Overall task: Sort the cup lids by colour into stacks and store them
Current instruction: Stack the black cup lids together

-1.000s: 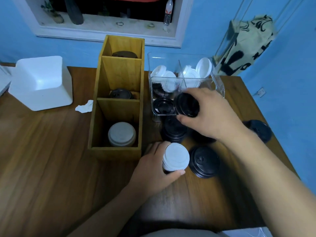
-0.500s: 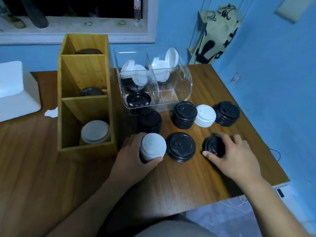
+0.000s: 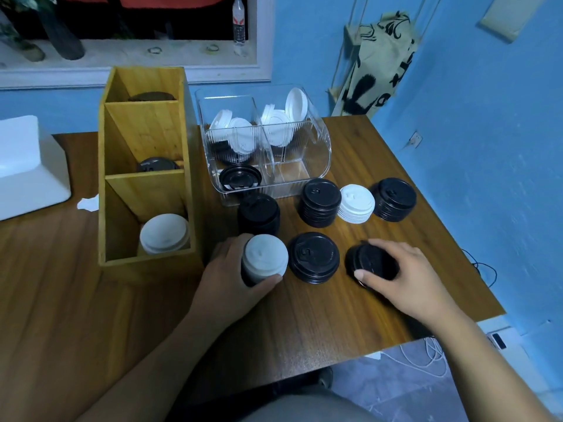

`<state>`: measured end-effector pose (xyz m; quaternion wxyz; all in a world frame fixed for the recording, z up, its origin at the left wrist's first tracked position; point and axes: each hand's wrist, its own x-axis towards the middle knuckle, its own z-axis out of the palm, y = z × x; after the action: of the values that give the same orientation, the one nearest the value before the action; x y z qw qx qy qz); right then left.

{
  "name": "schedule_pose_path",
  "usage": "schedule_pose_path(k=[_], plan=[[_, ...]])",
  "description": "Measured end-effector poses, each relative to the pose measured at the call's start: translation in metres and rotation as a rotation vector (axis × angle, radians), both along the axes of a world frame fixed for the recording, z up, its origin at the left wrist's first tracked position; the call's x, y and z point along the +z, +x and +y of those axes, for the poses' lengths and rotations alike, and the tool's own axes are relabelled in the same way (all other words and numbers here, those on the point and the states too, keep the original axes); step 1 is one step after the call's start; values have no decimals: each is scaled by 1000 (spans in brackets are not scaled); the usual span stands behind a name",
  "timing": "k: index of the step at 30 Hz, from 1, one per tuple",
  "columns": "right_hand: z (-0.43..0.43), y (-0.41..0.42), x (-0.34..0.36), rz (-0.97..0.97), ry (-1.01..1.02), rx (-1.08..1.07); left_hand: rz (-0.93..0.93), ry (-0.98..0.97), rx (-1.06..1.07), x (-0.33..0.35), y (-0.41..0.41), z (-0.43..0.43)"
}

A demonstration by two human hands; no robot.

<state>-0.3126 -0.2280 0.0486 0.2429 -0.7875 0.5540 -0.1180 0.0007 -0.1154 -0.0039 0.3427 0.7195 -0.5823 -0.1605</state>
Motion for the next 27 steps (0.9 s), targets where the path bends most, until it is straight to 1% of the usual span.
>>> schedule_pose_path(k=[2,4,8,13,19,24,27], plan=[[3,14,7,-118,-58,-69,6,3,4,0,0,0],[5,34,14,-142,-128,-69,8,1,2,0,-1,1],[7,72,18,-78,-153,-1,10,-3,-4,1,-1,0],[10,99,9,33,-209,77,2,-3,-2,1,-1,1],[11,109,-4,87,-216,94,3,-24,-5,0,-1,1],[17,109,-17,86,-233,110,1,-24,-10,-2,1,0],[16,111,-21,166,-268,135,2,-23,-16,-2,1,0]])
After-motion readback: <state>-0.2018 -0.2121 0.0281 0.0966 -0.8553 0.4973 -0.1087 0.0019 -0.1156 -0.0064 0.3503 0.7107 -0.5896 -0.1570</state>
